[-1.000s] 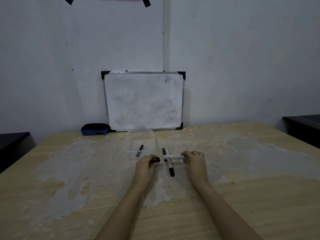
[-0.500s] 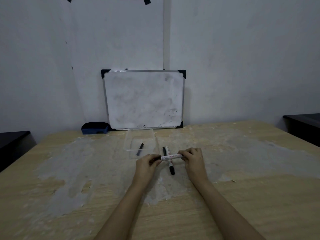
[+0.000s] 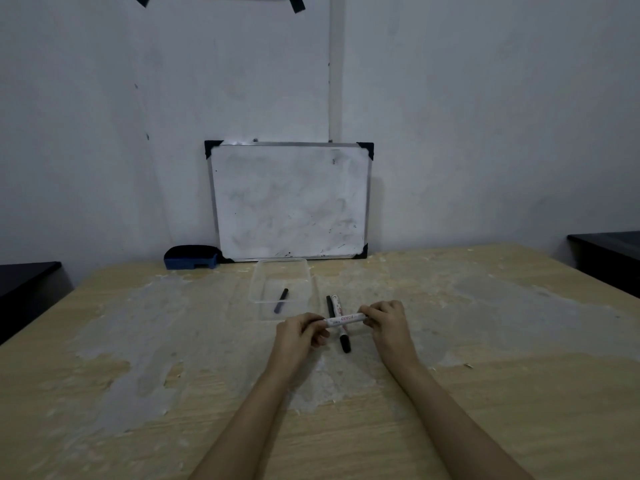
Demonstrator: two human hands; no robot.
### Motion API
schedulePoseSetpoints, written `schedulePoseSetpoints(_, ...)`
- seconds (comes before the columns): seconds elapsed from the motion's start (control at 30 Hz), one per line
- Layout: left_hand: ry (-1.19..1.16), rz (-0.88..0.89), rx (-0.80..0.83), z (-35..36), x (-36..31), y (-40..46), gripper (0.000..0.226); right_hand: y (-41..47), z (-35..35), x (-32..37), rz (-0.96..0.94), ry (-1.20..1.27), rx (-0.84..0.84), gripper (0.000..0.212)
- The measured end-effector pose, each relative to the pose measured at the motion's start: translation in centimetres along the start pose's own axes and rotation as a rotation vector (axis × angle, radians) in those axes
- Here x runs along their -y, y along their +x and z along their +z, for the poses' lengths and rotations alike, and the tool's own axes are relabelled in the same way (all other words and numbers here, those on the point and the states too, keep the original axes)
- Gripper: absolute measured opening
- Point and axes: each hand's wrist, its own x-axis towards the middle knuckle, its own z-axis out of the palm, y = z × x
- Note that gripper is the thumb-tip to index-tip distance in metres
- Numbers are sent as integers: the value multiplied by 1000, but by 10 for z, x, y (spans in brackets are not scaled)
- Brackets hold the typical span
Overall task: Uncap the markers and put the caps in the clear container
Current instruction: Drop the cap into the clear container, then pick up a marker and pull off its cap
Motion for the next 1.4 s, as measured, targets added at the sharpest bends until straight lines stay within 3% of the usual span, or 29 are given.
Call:
schedulePoseSetpoints(0.23,-184,-1,-96,3,-7,-1,18,0,1,0,32,29,9,26)
schedulePoseSetpoints(0.6,-161,66,-111,4,-6,-4,29,1,2,-4,4,-20,44,26)
schedulePoseSetpoints(0.83,-143,-18,-135,14,-6,-1,11,-3,0,1,42,-65,11,25)
schedulePoseSetpoints(0.93,94,-109,-170,27,-13,-3,36,-3,2,5,181,-53,-29,23)
schedulePoseSetpoints(1.03,727,40,-132,41,-16,-9,57,-2,1,5,301,-57,-89,18)
schedulePoseSetpoints(1.1,1030,109,-28,51,-18,-13,57,-2,-1,4,328,-80,-93,19)
schedulePoseSetpoints(1.2,1173,131,51,57,-22,-13,38,-1,2,3,291,-101,-94,22)
schedulePoseSetpoints(1.3,1232,298,-96,46,-30,-23,33,2,8,5,265,-164,-41,23)
schedulePoseSetpoints(1.4,1253,333,-167,42,-34,-28,38,2,14,6,205,-264,84,28)
